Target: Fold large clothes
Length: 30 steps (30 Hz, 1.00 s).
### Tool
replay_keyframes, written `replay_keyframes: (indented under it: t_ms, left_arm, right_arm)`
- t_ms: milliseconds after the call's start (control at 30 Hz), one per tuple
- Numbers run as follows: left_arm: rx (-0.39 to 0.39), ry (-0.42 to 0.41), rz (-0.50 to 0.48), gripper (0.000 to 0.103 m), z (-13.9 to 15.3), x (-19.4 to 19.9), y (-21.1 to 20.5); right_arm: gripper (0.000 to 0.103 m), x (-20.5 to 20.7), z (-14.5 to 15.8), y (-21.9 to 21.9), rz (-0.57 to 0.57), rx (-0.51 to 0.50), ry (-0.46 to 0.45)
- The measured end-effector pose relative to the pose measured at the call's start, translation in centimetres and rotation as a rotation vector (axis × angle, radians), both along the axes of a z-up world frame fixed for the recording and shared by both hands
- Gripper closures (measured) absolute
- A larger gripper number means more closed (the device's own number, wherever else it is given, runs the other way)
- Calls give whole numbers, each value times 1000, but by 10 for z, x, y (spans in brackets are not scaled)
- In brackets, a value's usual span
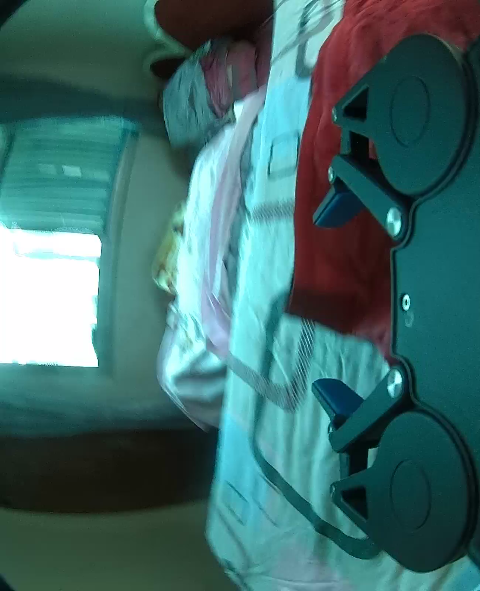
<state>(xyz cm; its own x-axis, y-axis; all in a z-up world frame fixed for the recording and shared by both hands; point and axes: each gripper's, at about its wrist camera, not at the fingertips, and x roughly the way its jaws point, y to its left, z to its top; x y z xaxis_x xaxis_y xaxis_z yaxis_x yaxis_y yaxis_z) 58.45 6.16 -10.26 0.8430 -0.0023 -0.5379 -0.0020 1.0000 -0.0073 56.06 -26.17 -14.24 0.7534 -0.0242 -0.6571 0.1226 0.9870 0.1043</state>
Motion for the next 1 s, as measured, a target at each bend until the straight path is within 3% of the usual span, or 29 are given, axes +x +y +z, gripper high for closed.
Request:
replay_keyframes:
  t_ms: [133, 233, 367, 600, 733, 800, 867, 1000]
  left_arm:
    - [79, 15, -124, 18, -20, 0, -45]
    - [173, 18, -107, 25, -47, 11, -62]
    - [81, 70, -34, 21, -77, 21, -46]
    - [10, 91, -28, 18, -86, 28, -35]
    - [74, 101, -17, 18, -85, 30, -42]
    - [80, 107, -15, 25, -73, 23, -42]
    - [50, 99, -4, 22, -60, 9, -37]
    - [38, 71, -54, 15, -39, -36, -31]
  right_arm:
    - [52, 14, -13, 23, -8, -14, -5]
    - [52, 24, -32, 38, 2, -90, -9]
    - [52, 33, -69, 38, -22, -196, 19]
    - [52, 36, -90, 21, -43, -155, -16]
    - [51, 40, -86, 18, -30, -148, 2]
    - [51, 37, -72, 15, -16, -122, 19]
    - [51, 22, -54, 13, -25, -68, -13]
    - [51, -12, -28, 22, 15, -58, -29]
